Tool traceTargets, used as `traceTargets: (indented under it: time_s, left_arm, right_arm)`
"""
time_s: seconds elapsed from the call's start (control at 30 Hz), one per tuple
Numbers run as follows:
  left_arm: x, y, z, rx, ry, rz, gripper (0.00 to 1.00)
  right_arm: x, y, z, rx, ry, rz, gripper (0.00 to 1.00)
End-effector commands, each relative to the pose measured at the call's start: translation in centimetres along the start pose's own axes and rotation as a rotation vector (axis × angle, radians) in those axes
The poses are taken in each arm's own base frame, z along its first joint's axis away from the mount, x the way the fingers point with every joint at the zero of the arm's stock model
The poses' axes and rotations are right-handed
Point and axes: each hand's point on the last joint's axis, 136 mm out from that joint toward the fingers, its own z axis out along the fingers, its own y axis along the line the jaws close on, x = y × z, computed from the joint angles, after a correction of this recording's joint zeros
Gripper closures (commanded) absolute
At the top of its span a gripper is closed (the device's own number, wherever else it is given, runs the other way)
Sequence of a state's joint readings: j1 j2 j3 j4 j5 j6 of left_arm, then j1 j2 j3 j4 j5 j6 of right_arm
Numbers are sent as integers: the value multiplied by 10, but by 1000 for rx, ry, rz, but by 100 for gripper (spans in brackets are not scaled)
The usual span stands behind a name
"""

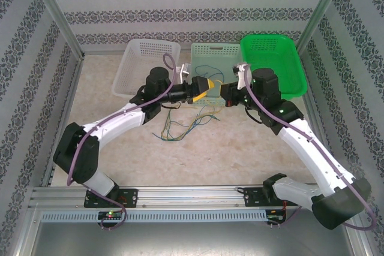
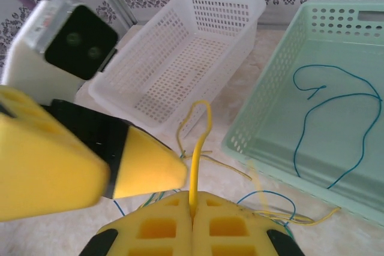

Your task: Untangle the cables

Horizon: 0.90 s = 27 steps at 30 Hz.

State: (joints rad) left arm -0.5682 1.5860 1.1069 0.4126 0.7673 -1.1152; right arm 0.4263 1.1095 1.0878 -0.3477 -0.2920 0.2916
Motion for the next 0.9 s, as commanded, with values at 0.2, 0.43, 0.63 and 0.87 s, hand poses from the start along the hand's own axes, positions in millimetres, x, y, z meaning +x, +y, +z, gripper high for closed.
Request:
traceTargets:
  time_s: [0.2,0.43,0.63,0.87]
  left_arm:
    - [-18,-16,9,35,-40,30,10]
    - [-26,-6,11,-2,-54,67,18]
    - [-26,1,14,-41,-40,90,30]
    - [-26,8,14,-65,-39,107,46]
  right_arm:
    - [6,14,9,-56,15,-5,100]
    - [23,21,3,-107,48,19,100]
    - [28,21,-1,-112,38,40,100]
    - [35,25,-1,-142,48,67,100]
